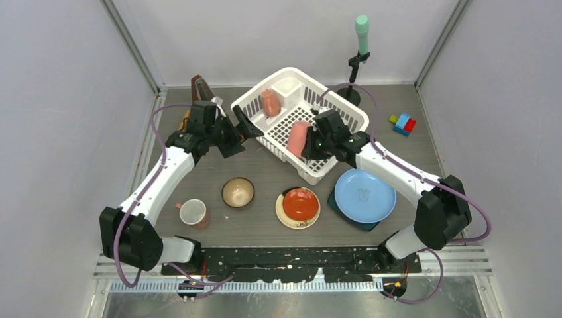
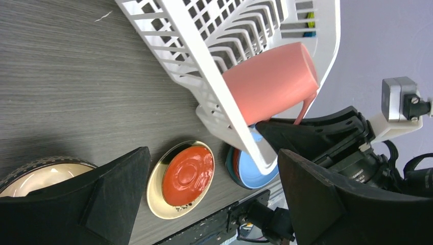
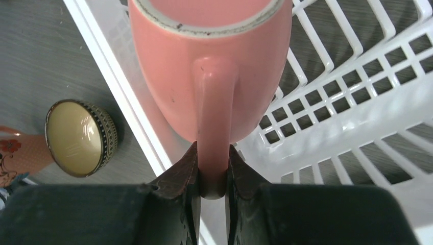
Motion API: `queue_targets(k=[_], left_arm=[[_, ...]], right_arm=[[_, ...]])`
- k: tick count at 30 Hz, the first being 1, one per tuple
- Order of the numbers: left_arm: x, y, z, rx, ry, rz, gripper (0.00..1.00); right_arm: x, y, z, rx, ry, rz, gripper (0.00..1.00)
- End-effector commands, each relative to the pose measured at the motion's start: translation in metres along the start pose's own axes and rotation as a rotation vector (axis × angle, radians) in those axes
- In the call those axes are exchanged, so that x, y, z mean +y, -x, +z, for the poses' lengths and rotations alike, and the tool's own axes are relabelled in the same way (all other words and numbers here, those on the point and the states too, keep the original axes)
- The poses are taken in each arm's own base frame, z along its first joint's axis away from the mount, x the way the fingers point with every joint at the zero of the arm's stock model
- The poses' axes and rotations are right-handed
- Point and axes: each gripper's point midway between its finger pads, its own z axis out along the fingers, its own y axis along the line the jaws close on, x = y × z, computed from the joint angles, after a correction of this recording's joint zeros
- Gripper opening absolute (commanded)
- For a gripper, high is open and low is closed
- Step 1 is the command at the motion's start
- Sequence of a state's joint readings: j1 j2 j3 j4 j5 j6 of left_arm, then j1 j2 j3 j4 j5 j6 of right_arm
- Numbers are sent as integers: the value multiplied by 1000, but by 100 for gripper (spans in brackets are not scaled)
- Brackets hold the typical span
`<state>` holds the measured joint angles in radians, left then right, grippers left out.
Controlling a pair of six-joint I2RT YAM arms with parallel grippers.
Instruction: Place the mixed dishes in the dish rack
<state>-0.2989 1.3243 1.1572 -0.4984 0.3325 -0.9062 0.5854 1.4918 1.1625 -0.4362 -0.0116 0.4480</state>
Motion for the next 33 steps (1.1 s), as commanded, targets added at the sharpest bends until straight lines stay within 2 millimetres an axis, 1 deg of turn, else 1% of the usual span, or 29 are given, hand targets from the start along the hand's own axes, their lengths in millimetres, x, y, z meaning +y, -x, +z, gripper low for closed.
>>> queue_targets(k=[1,2,4,6,10,11,12,13,14,15,16,17,19,20,21,22,23,24,25,26,27,28,29,30,31,33], left_arm=[[-16,9,-14,-39,-40,45,100],[-15,8,-15,-38,-38,47,100],[-15,7,-17,-36,-35,54,100],[-15,7,-20,-39,-28,62,100],[-12,8,-25,-51,-12,81,100],[-10,7,-27,-50,-1,86,100],[-9,7,-29,-52,6,96,100],[-7,7,-30,-54,17,104,100],[-6,7,-31,-53,26,109,100],[-5,7,-34,-55,32,116,100],[-4,7,-35,-58,39,120,100],[-2,6,-36,-58,45,119,100],[1,3,-39,-60,49,108,100],[1,1,-41,-67,42,97,100],[0,1,-42,-79,29,88,100],[1,-1,-43,-85,22,82,100],[2,-1,-44,-91,21,80,100],[3,-2,-46,-94,26,81,100],[4,-3,-48,-93,30,86,100],[7,-4,-49,-88,41,91,100],[7,-5,-50,-84,45,97,100],[8,-7,-52,-79,48,100,100],[9,-8,-52,-75,52,102,100],[11,-9,-53,-74,53,103,100],[11,-11,-53,-74,50,102,100],[14,-12,-53,-80,49,103,100]], right_arm=[[61,36,-31,-138,178,-45,0],[62,33,-30,-127,172,-53,0],[64,35,-30,-130,167,-59,0],[58,42,-31,-159,130,-66,0],[43,64,-31,-230,28,-102,0],[39,67,-27,-231,4,-110,0],[38,76,-28,-247,-13,-122,0],[33,78,-22,-241,-34,-126,0],[31,87,-22,-255,-44,-127,0],[27,89,-16,-249,-57,-127,0],[20,97,-11,-252,-73,-111,0],[18,101,-8,-256,-73,-93,0],[3,117,1,-264,-76,-50,0],[2,122,8,-259,-70,-43,0],[-4,128,11,-264,-80,-39,0],[-7,135,18,-266,-92,-41,0],[-11,145,17,-286,-109,-46,0],[-15,145,28,-271,-127,-51,0],[-18,153,28,-284,-140,-60,0],[-22,151,39,-266,-152,-63,0],[-24,157,41,-272,-152,-68,0],[-28,154,51,-257,-159,-73,0],[-29,159,53,-268,-166,-81,0],[-33,156,63,-254,-178,-91,0],[-33,161,66,-266,-178,-96,0],[-38,158,84,-261,-192,-102,0]])
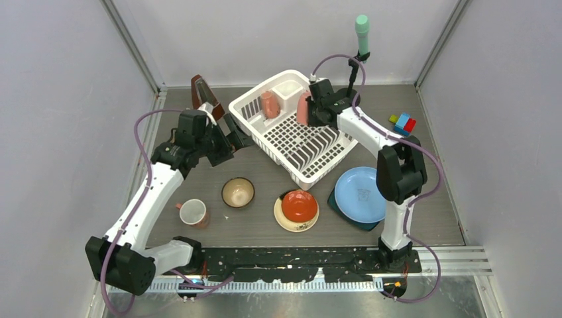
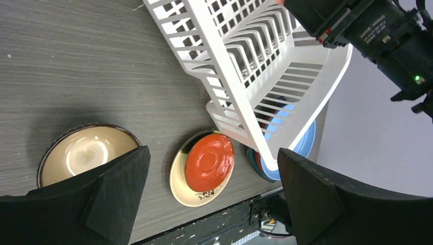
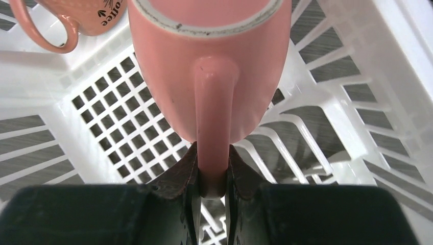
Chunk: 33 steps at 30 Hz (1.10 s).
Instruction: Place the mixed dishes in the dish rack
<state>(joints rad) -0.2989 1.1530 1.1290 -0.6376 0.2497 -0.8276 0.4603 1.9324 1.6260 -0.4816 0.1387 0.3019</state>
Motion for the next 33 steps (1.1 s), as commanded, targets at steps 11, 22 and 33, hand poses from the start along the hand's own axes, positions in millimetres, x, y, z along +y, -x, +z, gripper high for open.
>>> queue_targets(k=[11,22,33], left_arm=[[11,-12,1,30,16,32,100],[15,-13,-2,21,24,37,100],[18,3,-12,-11,92,131,99]], right_arm=[[4,71,41,-369,-40,-31,0],[8,46,87,-362,-9,-78,5],[-1,26,82,-288,-35,-47,62]])
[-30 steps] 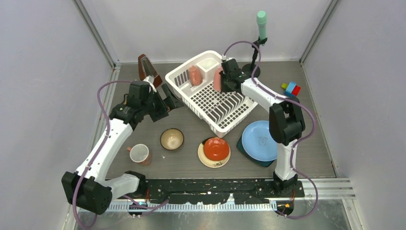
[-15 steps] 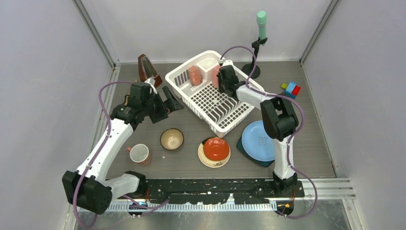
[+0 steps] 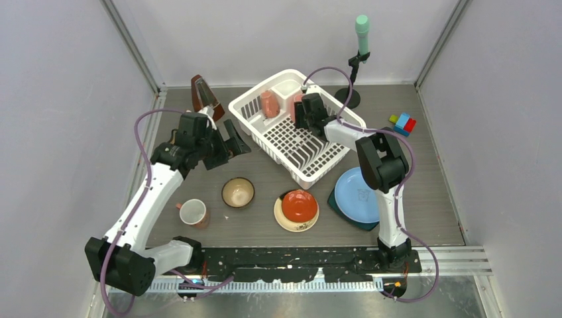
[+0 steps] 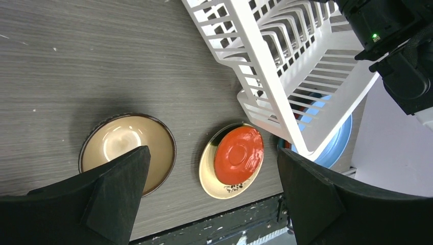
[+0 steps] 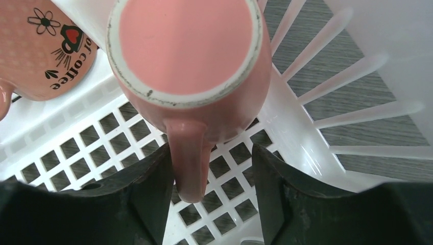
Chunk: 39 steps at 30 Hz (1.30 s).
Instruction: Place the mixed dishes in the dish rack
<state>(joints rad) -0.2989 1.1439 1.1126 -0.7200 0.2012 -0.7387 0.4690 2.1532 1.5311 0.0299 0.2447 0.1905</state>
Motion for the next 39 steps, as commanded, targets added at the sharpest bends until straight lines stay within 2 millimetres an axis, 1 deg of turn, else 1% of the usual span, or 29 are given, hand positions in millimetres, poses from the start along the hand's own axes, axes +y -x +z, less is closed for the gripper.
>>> queue_targets(k=[1,3,5,7,8,9,10,11,12,13,14,15,19,20,21,22,23,24,27,28,29,30,31,32,33,34,35,36,39], left_arm=[[-6,17,-12,-53,8,67,99],[-6,20,-15,-62,14,80,99],[-7,21,-16,-62,16,85,99],[-7,20,-17,-56,17,85,99],[-6,19,-17,-53,22,84,99],[-3,18,-16,-51,37,80,99],[1,17,-16,-49,58,76,99],[5,16,-16,-44,74,76,99],[7,15,-16,-40,85,80,99],[10,13,-16,-30,95,86,99],[12,11,-17,-22,104,90,99],[16,9,-17,-15,117,93,99],[31,-5,-19,18,162,98,99],[38,-11,-18,31,181,97,99],[45,-16,-17,43,203,94,99],[51,-20,-15,56,222,90,99],[56,-25,-12,75,241,87,99],[63,-31,-9,97,267,80,98],[79,-40,-1,123,329,59,89],[85,-41,1,117,345,57,85],[90,-41,4,99,361,57,80],[93,-41,6,84,370,53,75],[97,-43,9,73,383,49,73],[99,-44,12,68,387,49,72],[103,-48,14,70,402,45,72],[106,-50,17,70,419,50,71],[107,-52,19,71,429,59,71],[109,-54,22,74,438,65,72],[114,-59,29,85,459,66,72]], right_arm=[[2,29,-13,-74,9,34,62],[2,32,-17,-73,11,38,62],[3,41,-23,-84,21,43,63],[9,50,-30,-90,51,44,66],[10,49,-34,-71,62,33,68],[16,57,-39,-74,95,33,69],[19,54,-43,-47,115,30,69],[22,63,-50,-58,129,35,71],[24,63,-55,-47,143,38,73],[25,71,-64,-61,151,44,83],[25,72,-69,-55,152,50,85],[25,82,-78,-70,159,60,88],[25,103,-114,-62,174,95,88],[25,108,-128,-53,182,100,88],[26,108,-134,-44,190,111,88],[26,110,-149,-32,203,114,88],[29,106,-159,-10,214,123,87],[28,109,-172,-17,227,131,87],[35,106,-204,-7,299,163,87],[34,107,-218,-16,316,179,86],[37,105,-226,-9,341,183,86],[36,106,-240,-21,357,197,86],[36,110,-257,-34,379,203,86],[36,106,-261,-24,383,211,86],[36,108,-275,-36,402,215,85],[35,104,-280,-28,409,220,85],[35,105,-293,-40,424,223,85],[35,101,-297,-32,433,227,85],[31,98,-319,-46,454,232,85]])
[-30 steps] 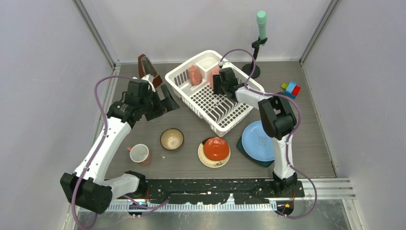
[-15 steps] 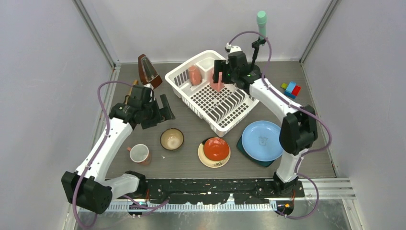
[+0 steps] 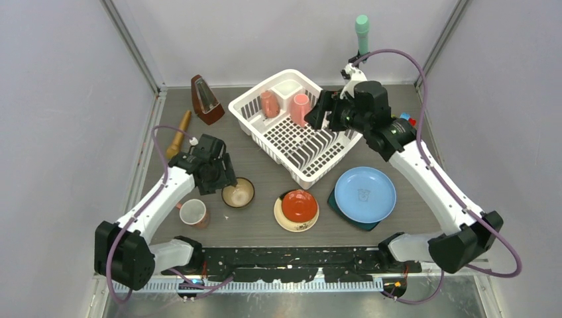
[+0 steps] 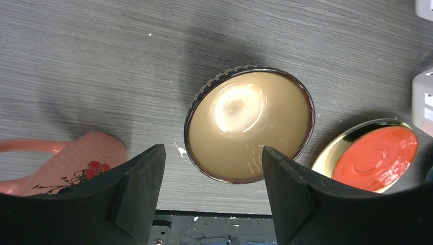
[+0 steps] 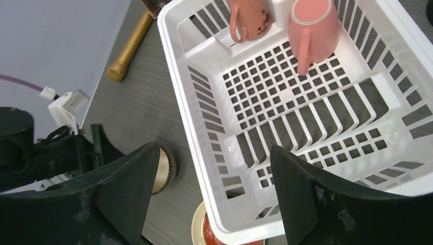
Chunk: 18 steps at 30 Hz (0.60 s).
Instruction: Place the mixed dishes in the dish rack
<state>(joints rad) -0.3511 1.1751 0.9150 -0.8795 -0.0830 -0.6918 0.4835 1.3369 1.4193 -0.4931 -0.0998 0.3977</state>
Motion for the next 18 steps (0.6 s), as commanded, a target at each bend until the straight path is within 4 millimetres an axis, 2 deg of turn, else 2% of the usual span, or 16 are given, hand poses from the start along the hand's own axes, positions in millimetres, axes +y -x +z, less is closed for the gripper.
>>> queue_targets(k=[1,5,12,18], left_arm=[[-2,11,14,-60,27,-14,72],[3,5,28,-45,60,-11,70],[8,-14,51,-2,59,-32,70],[9,-21,59,27,61,-23,69]], right_arm=[[13,-9,-28,17,58,30,85],[14,-13,-45,5,70,39,85],[13,-40,-54,65,95,72,85],[15,-53,-64,94,114,86,84]])
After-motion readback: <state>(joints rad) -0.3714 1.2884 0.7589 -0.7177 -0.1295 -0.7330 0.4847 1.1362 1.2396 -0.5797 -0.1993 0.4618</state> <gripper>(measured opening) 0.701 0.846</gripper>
